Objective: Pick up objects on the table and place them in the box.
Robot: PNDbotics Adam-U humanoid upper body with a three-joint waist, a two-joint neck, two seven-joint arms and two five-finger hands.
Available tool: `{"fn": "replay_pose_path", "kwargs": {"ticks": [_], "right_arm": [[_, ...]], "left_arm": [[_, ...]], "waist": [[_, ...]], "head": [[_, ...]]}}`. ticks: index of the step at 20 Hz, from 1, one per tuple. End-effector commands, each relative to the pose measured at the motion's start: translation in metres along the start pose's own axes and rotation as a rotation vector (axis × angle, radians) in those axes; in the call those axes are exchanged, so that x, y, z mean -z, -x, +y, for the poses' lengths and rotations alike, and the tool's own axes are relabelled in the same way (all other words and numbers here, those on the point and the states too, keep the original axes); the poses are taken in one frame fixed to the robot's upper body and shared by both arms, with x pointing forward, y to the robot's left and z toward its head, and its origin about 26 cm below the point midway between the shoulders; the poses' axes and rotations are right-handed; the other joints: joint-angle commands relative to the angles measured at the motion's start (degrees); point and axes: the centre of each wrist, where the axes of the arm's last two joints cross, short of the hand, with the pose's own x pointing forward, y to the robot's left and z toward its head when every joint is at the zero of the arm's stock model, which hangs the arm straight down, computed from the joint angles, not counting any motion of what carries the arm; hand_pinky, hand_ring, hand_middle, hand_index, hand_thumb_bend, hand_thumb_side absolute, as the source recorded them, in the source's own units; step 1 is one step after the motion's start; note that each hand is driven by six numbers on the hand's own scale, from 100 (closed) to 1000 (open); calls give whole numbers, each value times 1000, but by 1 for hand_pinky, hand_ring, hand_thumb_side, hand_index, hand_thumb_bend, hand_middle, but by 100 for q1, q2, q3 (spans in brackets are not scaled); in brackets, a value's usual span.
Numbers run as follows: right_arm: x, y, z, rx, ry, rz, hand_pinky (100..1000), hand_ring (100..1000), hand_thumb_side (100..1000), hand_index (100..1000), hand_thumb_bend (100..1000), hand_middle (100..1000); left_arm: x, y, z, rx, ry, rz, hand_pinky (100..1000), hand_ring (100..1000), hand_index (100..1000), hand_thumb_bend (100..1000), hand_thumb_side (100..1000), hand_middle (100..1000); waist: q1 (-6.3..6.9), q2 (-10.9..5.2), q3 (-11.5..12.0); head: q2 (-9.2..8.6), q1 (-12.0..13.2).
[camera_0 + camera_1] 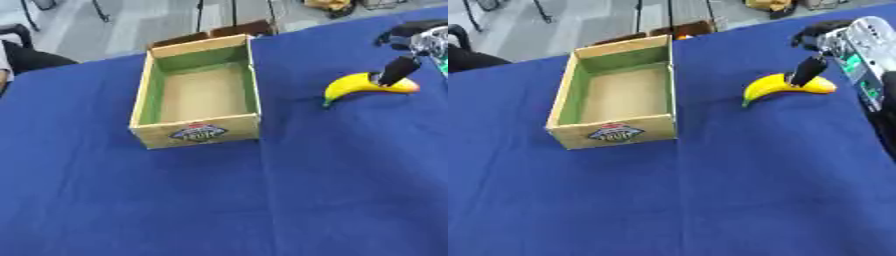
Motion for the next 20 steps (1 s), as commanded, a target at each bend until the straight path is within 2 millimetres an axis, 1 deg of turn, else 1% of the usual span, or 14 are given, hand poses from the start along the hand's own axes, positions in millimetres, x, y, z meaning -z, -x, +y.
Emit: {"fn": "replay_pose_path", "kwargs": {"ticks": [1,2,3,4,7,9,10,12,15,17,20], "right_arm": [[-8,4,-14,23,37,-10,805,943,388,1000,309,923],[-8,4,-14,33,34,-19,843,1000,383,1000,315,930],[-8,4,-14,42,31,-28,847,1000,382,1000,314,931],[-8,4,-14,50,26,-36,885,1000,371,1000,336,944],[-6,5,-13,78,11,-66,910,1000,343,1000,372,959],[-6,7,-14,96,19,-94,924,1000,331,1000,410,962],[-6,9,-13,104,26,-101,930,1000,321,1000,456,964],[-2,12,-10,119,32,-105,934,1000,313,1000,497,968],[2,15,-6,124,35,-101,931,1000,319,1000,493,965],[5,16,-4,127,38,-98,925,1000,321,1000,473,962],[9,17,-1,133,41,-92,914,1000,320,1000,414,963]], "left_arm": [[5,-5,-1,-12,13,-25,430,831,783,100,963,828],[5,-5,-1,-12,13,-25,429,832,783,100,962,828],[5,-5,-1,-13,13,-25,429,832,783,100,962,828],[5,-5,-1,-13,13,-25,428,832,783,100,962,828],[5,-5,-1,-14,13,-23,427,832,782,100,962,829],[5,-5,-1,-15,13,-23,426,832,782,100,961,828],[4,-5,-1,-16,13,-22,426,832,782,100,962,828],[4,-5,-1,-16,13,-22,425,831,782,100,960,828],[4,-5,-2,-17,13,-22,425,831,782,100,956,828],[4,-5,-2,-18,14,-22,424,831,782,100,953,828],[4,-5,-2,-18,14,-22,423,831,782,100,949,828]], "waist": [[-30,-75,8],[-28,-73,7],[-28,-71,7],[-27,-69,6],[-22,-60,12],[-15,-56,18],[-11,-54,23],[-3,-49,31],[9,-44,34],[14,-43,32],[19,-42,32]], "head": [[-49,-17],[-51,-20],[-52,-24],[-54,-27],[-66,-33],[-74,-33],[-77,-33],[-84,-36],[-83,-41],[-87,-46],[-95,-47]]}}
